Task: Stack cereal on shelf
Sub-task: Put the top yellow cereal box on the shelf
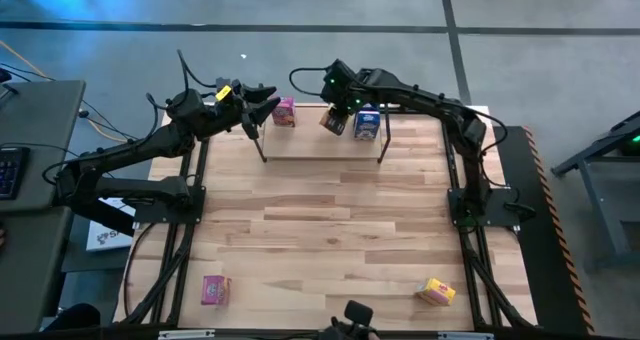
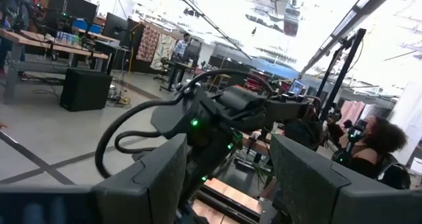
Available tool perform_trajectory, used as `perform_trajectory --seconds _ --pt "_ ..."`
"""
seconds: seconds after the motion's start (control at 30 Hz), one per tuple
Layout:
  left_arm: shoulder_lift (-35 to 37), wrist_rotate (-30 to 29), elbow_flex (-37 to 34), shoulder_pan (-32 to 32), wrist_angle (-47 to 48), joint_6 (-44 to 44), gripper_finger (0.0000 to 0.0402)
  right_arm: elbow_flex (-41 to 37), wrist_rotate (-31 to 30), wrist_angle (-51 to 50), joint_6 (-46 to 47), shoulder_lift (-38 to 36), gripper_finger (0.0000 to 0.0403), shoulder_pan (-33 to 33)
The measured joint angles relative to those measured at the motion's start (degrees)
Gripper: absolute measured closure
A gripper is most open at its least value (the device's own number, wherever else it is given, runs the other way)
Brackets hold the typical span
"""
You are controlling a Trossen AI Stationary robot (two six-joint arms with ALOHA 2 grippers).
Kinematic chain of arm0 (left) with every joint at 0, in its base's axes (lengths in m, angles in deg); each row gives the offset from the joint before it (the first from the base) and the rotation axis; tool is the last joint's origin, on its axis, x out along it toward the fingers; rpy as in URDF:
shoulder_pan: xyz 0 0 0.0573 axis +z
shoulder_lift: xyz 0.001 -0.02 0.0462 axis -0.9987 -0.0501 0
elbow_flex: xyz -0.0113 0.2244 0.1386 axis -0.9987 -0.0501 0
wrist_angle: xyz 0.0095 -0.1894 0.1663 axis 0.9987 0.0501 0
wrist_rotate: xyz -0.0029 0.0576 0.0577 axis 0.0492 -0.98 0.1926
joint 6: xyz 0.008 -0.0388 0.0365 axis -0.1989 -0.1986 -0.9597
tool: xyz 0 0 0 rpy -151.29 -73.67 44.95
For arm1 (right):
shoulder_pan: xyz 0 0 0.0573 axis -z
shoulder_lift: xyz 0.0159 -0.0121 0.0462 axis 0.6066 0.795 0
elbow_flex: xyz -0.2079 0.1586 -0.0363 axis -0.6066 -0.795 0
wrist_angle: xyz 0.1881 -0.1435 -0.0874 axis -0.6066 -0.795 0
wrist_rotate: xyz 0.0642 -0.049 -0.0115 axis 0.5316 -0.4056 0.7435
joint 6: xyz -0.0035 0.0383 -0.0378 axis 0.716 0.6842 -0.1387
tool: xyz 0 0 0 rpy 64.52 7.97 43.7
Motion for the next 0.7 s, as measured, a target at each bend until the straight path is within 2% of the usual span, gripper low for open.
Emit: perform_trajectory --seconds 0.7 --pt "0.0 -0.3 0.0 0.0 0.1 0.0 0.0193 0.1 1.0 1.1 -14.4 2.5 0.0295 0.0"
